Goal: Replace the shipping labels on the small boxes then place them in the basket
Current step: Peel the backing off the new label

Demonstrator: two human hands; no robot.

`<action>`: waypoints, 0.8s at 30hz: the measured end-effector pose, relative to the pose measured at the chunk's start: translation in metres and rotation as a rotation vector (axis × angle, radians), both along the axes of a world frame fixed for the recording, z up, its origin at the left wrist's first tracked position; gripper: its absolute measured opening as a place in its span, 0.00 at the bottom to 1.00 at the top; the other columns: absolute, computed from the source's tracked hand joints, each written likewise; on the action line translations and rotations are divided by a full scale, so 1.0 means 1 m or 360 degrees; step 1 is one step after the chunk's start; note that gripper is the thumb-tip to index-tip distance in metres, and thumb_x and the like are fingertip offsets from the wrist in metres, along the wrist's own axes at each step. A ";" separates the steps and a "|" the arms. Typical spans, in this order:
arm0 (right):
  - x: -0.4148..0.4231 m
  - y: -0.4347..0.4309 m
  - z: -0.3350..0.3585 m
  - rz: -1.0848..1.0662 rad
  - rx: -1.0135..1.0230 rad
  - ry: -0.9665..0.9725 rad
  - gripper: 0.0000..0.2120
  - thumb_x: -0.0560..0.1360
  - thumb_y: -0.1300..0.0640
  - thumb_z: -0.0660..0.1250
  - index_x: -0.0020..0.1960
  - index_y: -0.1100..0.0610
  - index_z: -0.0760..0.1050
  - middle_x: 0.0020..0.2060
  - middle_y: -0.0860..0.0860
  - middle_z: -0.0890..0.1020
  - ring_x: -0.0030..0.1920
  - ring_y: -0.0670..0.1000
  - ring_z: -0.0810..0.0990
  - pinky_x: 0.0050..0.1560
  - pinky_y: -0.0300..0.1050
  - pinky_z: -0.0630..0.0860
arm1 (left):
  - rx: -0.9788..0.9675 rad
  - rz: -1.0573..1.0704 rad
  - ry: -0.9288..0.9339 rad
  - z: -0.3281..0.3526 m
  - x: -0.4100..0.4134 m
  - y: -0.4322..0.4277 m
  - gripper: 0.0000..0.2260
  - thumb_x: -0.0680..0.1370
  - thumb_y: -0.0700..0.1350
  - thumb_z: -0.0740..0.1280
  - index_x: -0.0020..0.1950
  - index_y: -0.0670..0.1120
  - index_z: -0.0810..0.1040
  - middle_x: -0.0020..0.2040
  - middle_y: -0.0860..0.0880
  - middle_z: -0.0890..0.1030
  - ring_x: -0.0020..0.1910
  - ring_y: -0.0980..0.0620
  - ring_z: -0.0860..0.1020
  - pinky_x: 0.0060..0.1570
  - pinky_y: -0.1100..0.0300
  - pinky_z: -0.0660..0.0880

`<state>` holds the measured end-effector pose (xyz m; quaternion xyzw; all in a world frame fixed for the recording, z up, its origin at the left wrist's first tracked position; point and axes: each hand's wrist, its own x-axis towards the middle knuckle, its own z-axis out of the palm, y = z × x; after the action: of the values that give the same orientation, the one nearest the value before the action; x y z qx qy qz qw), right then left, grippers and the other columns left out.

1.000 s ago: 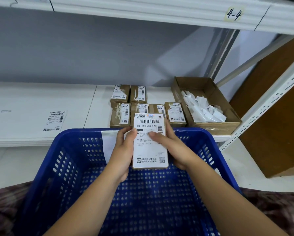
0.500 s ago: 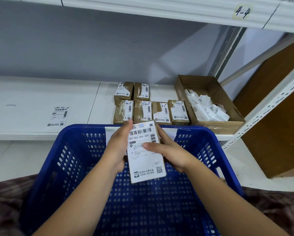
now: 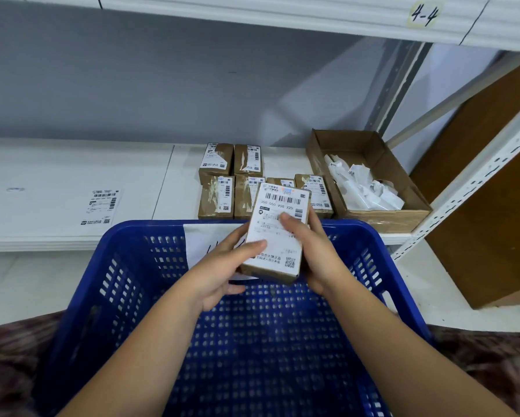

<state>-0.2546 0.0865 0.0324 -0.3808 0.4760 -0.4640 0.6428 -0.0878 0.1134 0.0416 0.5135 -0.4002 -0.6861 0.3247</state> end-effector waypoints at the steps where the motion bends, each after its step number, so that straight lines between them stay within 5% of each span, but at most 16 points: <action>1: -0.001 0.000 0.001 -0.0019 0.0009 -0.0030 0.28 0.74 0.52 0.71 0.72 0.44 0.65 0.58 0.50 0.83 0.57 0.54 0.83 0.63 0.63 0.75 | 0.0002 0.0001 0.0025 -0.002 0.000 0.001 0.32 0.64 0.58 0.72 0.67 0.62 0.69 0.55 0.52 0.83 0.56 0.48 0.79 0.62 0.45 0.71; 7: -0.006 0.003 0.005 0.0365 0.0127 0.0269 0.45 0.66 0.43 0.75 0.76 0.34 0.53 0.61 0.41 0.81 0.64 0.52 0.77 0.65 0.67 0.70 | -0.0048 0.0325 0.0233 -0.005 -0.005 -0.001 0.27 0.69 0.52 0.72 0.67 0.55 0.72 0.55 0.51 0.82 0.56 0.49 0.80 0.51 0.54 0.79; 11: -0.008 0.010 0.012 0.0615 0.0157 0.0335 0.50 0.65 0.49 0.76 0.77 0.33 0.49 0.59 0.46 0.81 0.60 0.52 0.79 0.66 0.60 0.72 | 0.0001 0.0494 0.0355 -0.002 0.000 -0.002 0.17 0.75 0.50 0.68 0.64 0.52 0.74 0.58 0.50 0.81 0.57 0.48 0.79 0.49 0.54 0.78; 19: 0.002 0.013 0.013 0.0469 0.0124 0.0067 0.38 0.69 0.48 0.70 0.74 0.35 0.58 0.59 0.44 0.80 0.62 0.52 0.77 0.65 0.59 0.72 | -0.0177 0.0481 0.0230 0.006 0.017 -0.010 0.25 0.69 0.54 0.70 0.66 0.56 0.73 0.56 0.50 0.82 0.55 0.48 0.80 0.47 0.55 0.77; 24: 0.002 0.009 0.008 0.0287 0.0097 0.0035 0.25 0.80 0.55 0.64 0.75 0.45 0.64 0.62 0.52 0.79 0.62 0.56 0.78 0.61 0.48 0.77 | -0.0209 0.0378 0.0229 -0.001 0.014 -0.005 0.35 0.62 0.55 0.72 0.69 0.60 0.69 0.57 0.55 0.81 0.58 0.50 0.78 0.55 0.52 0.75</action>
<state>-0.2529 0.0951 0.0401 -0.4075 0.4608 -0.3855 0.6878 -0.0737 0.1083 0.0411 0.4842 -0.3564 -0.6503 0.4643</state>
